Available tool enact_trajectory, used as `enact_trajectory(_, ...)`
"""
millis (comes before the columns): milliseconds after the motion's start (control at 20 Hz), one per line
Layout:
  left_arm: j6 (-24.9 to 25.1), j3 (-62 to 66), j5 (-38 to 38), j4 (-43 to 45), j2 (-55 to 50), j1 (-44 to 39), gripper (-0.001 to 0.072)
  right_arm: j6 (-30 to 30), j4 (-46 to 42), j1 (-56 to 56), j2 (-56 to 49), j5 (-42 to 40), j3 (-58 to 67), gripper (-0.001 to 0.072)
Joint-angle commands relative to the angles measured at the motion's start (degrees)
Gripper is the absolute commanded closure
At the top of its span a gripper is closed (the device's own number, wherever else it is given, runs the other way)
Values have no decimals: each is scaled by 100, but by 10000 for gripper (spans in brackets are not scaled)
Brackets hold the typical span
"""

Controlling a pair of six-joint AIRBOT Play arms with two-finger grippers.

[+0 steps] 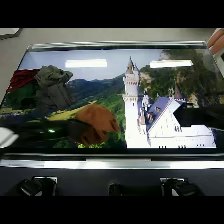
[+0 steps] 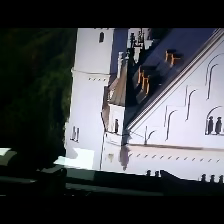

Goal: Fold the shirts.

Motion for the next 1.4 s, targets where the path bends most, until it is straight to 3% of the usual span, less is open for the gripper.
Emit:
enact_trajectory(0,289,-245,590,-4,-1585,-1331,679,299,-57,0,146,168,4,43)
enact_trajectory(50,289,-138,850,-114,-2057,-1644,678,358,-74,0,103,151,4,43)
enact_trajectory(100,295,39,1075,-326,-2540,-1904,576,382,-131,0,26,140,4,43)
enact_trajectory(150,293,282,1126,-470,-2929,-2052,142,396,-219,0,-85,146,4,43)
enact_trajectory(200,332,601,970,-527,-3244,-2065,-3,396,-278,0,-223,146,4,42)
enact_trajectory(300,778,1215,352,-393,-3423,-1694,-4,391,-302,0,-658,151,2,42)
enact_trajectory(500,798,1738,-977,1040,-2752,50,-4,160,334,0,-1668,181,-490,43)
enact_trajectory(600,678,1451,-1368,1436,-2417,1108,-4,-125,1099,0,-1985,107,-1283,42)
enact_trajectory(750,739,422,-1397,1237,-2277,2175,-5,-483,2094,0,-2006,-376,-2645,42)
enact_trajectory(1000,1067,-914,-457,299,-2457,2118,-3,-887,2658,0,-2009,-579,-3591,3)
enact_trajectory(1250,1150,-988,238,-439,-2929,1543,13,-1056,3067,0,-1985,-785,-3947,2)
enact_trajectory(1350,1150,-988,417,-632,-2986,1438,362,-1056,2879,0,-1982,-1106,-4260,8)
